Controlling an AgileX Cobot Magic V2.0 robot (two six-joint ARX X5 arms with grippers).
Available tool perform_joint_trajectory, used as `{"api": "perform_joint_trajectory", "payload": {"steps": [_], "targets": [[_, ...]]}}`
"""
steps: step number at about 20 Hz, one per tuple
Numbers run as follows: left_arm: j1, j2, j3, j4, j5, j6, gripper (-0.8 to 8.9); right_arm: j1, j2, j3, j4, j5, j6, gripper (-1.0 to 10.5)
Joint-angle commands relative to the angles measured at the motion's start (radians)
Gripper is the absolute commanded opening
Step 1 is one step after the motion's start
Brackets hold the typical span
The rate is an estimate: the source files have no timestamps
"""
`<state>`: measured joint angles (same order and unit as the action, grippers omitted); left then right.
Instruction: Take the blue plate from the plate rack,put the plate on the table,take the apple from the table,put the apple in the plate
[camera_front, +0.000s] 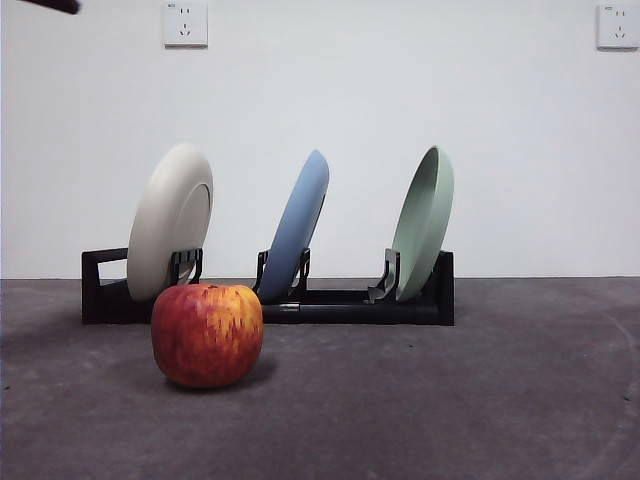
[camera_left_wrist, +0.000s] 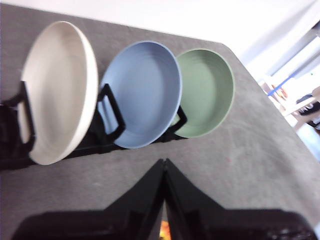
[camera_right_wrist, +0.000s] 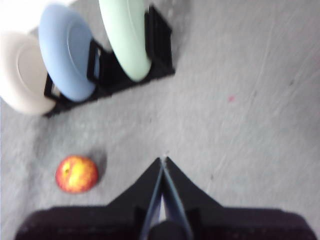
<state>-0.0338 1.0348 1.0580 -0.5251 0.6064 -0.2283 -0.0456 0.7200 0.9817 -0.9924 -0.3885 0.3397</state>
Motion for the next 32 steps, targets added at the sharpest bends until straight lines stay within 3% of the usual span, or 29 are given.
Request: {"api": "perform_joint_trajectory", "payload": {"steps": [1, 9, 20, 21, 23, 24, 32], "targets": [[-0.034, 0.127, 0.141, -0.085, 0.007, 0.005, -0.06, 0.0, 0.019, 0.003, -0.029, -0.009, -0.032, 0.0], [-0.175, 0.505, 0.578, -0.296, 0.003, 0.056, -0.06, 0.0, 0.03, 0.003, -0.073, -0.005, -0.063, 0.0], [-0.261, 0.883, 0.915, -0.319, 0.002, 0.056, 0.04, 0.0, 0.03, 0.003, -0.162, -0.004, -0.09, 0.0], [-0.265, 0.912, 0.936, -0.31, -0.003, 0.054, 0.35, 0.0, 0.03, 0.003, -0.163, -0.004, -0.09, 0.0], [-0.276, 0.954, 0.964, -0.289, -0.012, 0.04, 1.97, 0.0, 0.03, 0.003, -0.163, -0.005, -0.09, 0.0], [-0.28, 0.964, 0.964, -0.276, -0.014, 0.037, 2.2, 0.0, 0.03, 0.003, -0.164, -0.005, -0.09, 0.0], [-0.33, 0.996, 0.964, -0.23, -0.106, 0.042, 2.58, 0.0, 0.03, 0.003, -0.165, -0.004, -0.1, 0.0]]}}
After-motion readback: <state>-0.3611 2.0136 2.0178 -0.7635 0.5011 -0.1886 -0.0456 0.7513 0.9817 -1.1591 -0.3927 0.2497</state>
